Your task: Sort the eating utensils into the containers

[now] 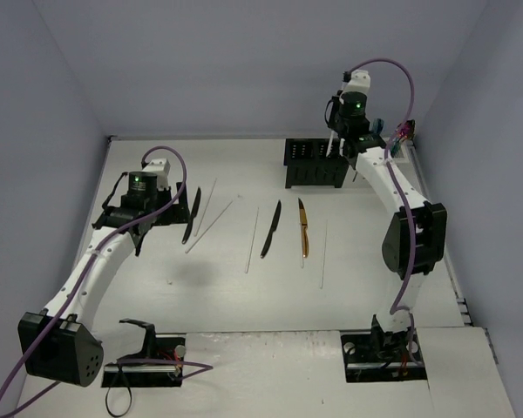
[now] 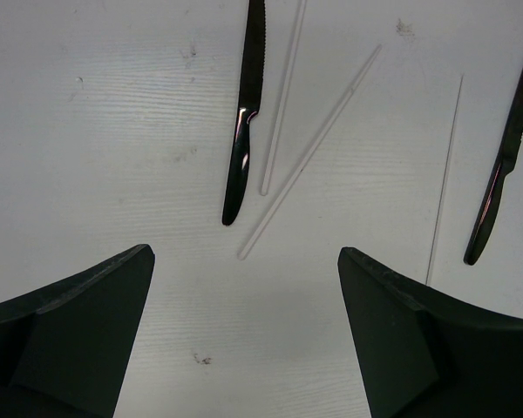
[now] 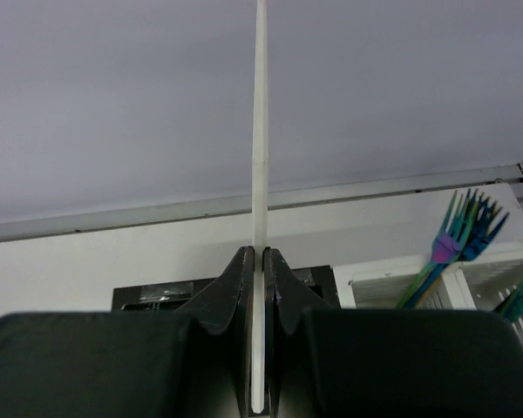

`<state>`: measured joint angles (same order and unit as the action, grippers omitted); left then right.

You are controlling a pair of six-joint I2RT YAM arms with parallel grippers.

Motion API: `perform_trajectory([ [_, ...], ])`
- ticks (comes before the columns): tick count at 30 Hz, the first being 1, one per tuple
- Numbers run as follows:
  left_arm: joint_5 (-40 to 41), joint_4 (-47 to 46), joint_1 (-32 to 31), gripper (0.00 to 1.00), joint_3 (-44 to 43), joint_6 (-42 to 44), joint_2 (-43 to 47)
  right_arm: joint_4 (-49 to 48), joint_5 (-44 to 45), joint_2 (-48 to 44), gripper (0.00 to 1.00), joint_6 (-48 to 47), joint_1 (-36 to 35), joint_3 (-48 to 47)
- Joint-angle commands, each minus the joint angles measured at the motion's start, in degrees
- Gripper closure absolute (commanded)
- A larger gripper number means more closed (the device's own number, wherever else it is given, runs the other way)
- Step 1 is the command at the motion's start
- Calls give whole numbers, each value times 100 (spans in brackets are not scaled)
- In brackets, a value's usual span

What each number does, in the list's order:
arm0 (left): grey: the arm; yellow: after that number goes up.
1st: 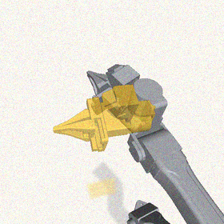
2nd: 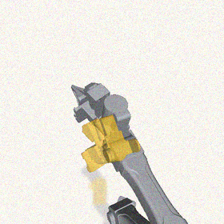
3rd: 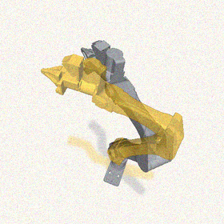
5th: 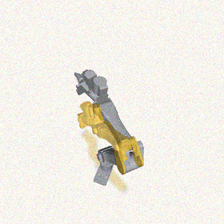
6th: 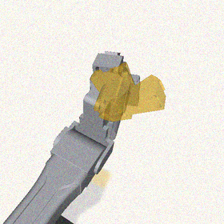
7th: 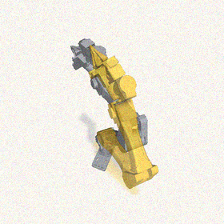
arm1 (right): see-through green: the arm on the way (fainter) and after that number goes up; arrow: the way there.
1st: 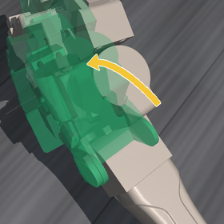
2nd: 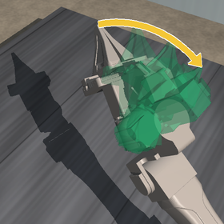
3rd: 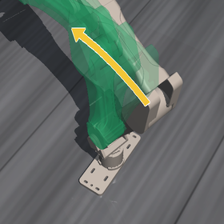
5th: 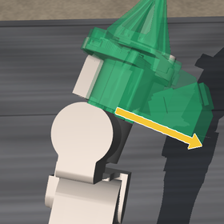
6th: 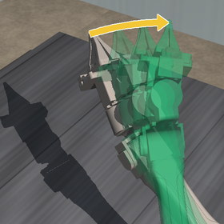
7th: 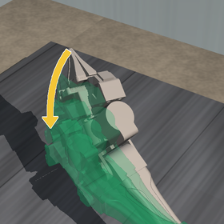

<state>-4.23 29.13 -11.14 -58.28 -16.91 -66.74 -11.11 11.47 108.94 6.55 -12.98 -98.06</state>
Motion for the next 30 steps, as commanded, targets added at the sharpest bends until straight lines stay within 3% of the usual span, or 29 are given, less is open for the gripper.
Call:
perform_trajectory([
  [1,39,-269,41,15,-87,65,57,-1194,141,167,100,-189,132,-456],
  [7,72,-277,41,15,-96,65,91,-1218,65,557,100,-145,164,-398],
  [15,36,-294,33,15,-96,56,73,-1466,-28,406,97,87,148,634],
  [17,36,-302,33,15,-96,56,90,-1489,-72,319,94,108,147,769],
  [23,27,-294,41,15,-104,47,117,-1416,-36,-393,61,143,103,1296],
  [26,19,-294,33,15,-104,47,144,-937,268,-926,53,303,59,1536],
  [30,27,-270,41,15,-89,54,200,123,461,-1468,50,727,45,1942],
])
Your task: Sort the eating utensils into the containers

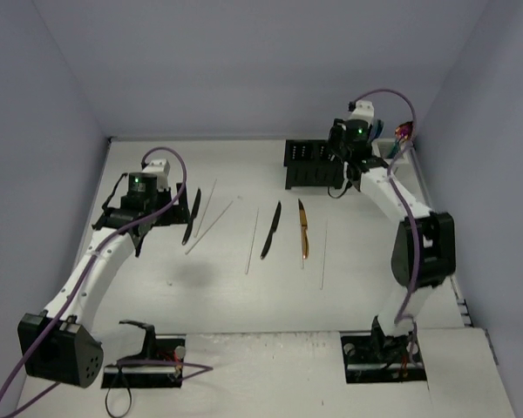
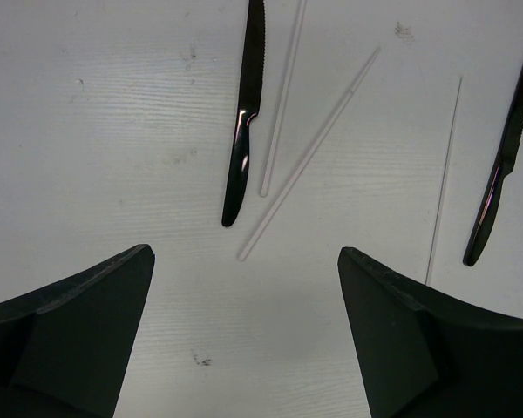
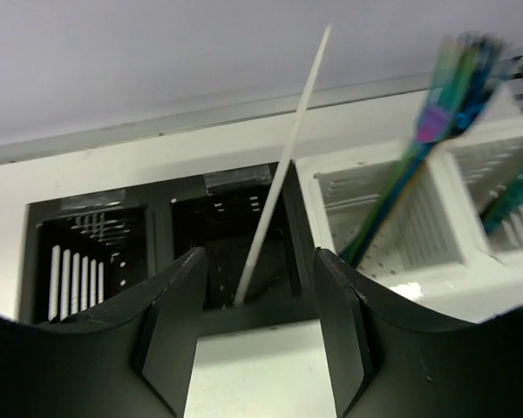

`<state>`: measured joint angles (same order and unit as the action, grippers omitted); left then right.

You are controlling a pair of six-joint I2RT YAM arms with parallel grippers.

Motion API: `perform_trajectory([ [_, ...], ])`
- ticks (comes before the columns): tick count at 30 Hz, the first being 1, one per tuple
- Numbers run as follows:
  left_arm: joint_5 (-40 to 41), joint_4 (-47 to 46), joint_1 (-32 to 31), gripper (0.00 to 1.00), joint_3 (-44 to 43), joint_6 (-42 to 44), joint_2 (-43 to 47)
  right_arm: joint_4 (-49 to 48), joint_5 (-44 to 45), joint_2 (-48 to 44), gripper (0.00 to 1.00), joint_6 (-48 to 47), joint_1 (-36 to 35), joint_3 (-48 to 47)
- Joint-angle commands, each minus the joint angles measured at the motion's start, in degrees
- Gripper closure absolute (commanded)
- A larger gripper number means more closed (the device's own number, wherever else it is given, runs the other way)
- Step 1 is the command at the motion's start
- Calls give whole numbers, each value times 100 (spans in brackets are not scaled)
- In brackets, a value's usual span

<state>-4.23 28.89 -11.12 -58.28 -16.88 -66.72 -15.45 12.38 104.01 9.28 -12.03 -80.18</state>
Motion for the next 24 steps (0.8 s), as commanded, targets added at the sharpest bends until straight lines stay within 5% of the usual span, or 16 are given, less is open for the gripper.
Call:
perform_trajectory([
  [1,32,-248,40,15,-91,54,208,919,330,-1129,49,602,-53,271],
  [9,40,-235,40,15,-92,54,211,2901,-434,-1923,45,1277,-120,1516],
  [24,25,-202,40,15,-104,45,128,3098,-1395,-1772,48,1764,-580,2976],
])
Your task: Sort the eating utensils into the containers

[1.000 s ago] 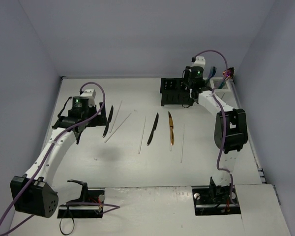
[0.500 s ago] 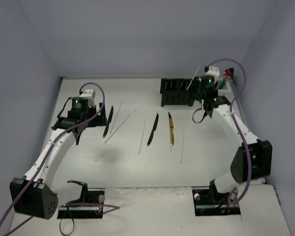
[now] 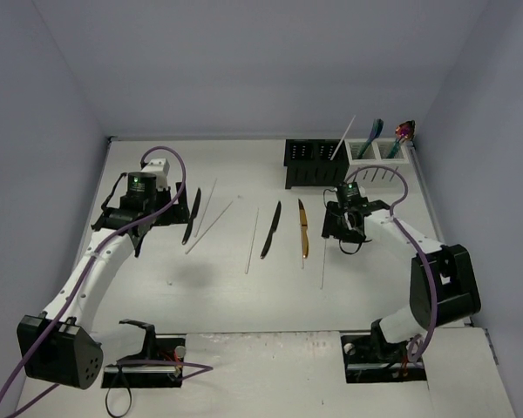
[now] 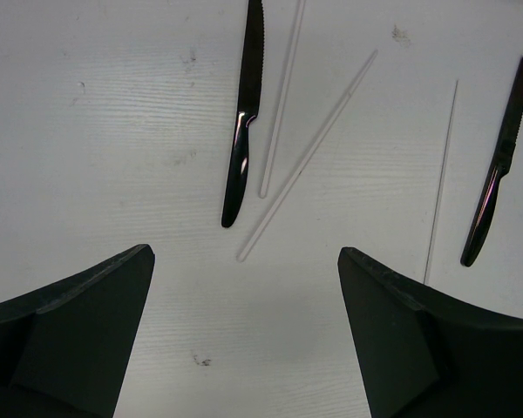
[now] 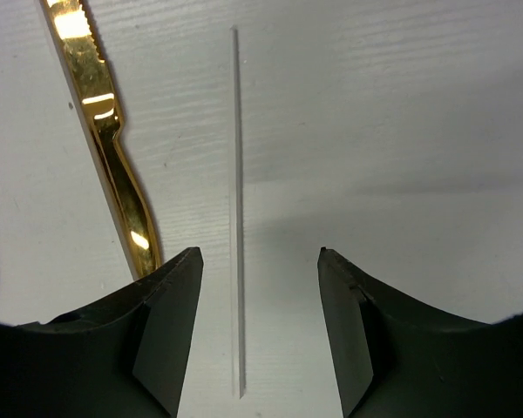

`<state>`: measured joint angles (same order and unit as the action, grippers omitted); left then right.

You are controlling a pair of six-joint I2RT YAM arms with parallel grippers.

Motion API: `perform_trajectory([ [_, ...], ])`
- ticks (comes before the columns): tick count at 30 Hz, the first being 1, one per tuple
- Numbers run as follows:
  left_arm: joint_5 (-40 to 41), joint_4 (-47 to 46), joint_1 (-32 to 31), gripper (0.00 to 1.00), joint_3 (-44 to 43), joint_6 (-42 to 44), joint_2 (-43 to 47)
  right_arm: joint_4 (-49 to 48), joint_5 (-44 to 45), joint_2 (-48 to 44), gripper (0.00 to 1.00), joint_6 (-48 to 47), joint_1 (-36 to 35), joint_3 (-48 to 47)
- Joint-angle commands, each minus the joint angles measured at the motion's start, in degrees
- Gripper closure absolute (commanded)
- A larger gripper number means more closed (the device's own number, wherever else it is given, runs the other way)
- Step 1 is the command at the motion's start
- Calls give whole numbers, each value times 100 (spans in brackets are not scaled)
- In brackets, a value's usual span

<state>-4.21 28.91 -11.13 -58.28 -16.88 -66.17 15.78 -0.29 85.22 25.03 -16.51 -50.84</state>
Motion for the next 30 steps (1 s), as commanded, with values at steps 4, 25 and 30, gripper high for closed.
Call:
perform_trajectory([
  [4,8,-193,32,15,-107,45,52,-32,-20,378,52,217,-243,17],
  [25,44,-175,41,15,-109,54,78,-84,551,844,100,239,-490,-246],
  [30,55,-175,41,15,-105,51,76,-78,598,288,100,85,-491,-1023],
])
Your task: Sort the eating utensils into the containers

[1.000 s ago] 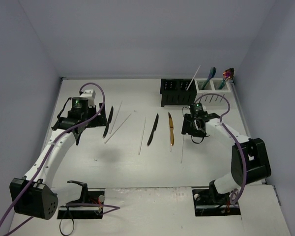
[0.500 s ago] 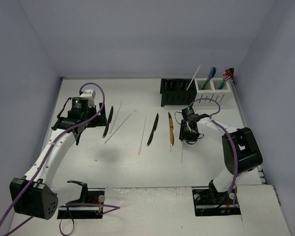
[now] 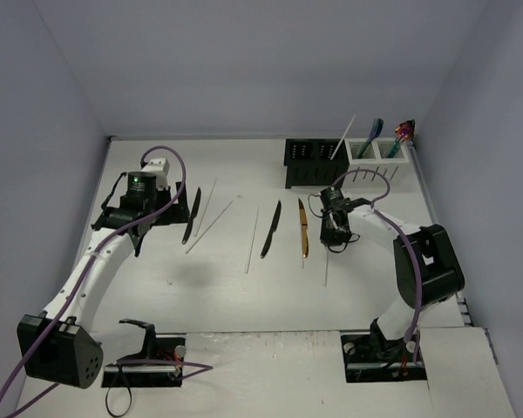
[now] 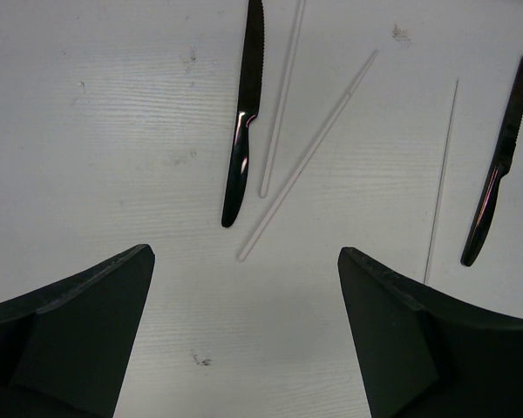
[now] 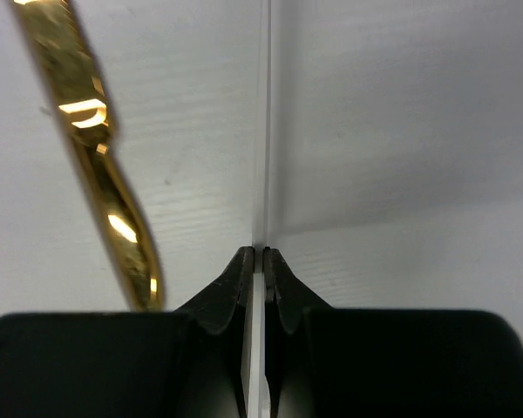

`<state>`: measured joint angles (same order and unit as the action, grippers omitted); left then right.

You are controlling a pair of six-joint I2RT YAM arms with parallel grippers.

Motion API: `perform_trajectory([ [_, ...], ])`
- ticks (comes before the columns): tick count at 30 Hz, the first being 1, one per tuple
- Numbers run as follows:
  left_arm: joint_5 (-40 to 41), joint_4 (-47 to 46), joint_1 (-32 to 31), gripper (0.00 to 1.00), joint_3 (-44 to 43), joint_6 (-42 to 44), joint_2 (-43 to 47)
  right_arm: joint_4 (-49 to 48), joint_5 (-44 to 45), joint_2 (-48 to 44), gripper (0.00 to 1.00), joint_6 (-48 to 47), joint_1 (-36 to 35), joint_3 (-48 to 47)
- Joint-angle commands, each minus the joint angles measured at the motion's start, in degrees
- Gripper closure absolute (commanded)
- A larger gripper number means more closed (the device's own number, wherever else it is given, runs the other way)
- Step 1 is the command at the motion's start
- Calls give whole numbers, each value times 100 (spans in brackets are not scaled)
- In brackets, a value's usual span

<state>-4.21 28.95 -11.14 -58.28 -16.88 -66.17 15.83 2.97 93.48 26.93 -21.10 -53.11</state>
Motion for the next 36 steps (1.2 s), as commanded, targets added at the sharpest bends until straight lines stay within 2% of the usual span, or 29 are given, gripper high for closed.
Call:
perform_trajectory([
  [1,60,-179,41,15,-104,46,71,-87,358,-682,100,-172,-27,-1037],
  [5,86,-179,41,15,-106,45,61,-182,1051,-750,100,-645,-18,-2504],
  [10,132,-179,41,15,-103,46,52,-861,1397,-369,100,-1210,84,-3631],
  [13,156,-170,41,15,-96,54,47,-2002,1452,29,100,-1521,299,-4075],
  [20,156,-173,33,15,-98,54,-12,-3800,1392,902,100,-1735,752,-4476],
  [22,149,-179,33,15,-104,54,-19,-4052,1330,1139,100,-1739,847,-4577],
  [26,123,-179,41,15,-113,45,-9,-4158,1247,1626,100,-1789,923,-4831],
  [31,132,-179,41,15,-113,36,27,-4167,1056,1965,99,-1832,887,-4599],
  [36,131,-188,41,16,-113,36,43,-4167,1021,2017,87,-1858,845,-4196],
])
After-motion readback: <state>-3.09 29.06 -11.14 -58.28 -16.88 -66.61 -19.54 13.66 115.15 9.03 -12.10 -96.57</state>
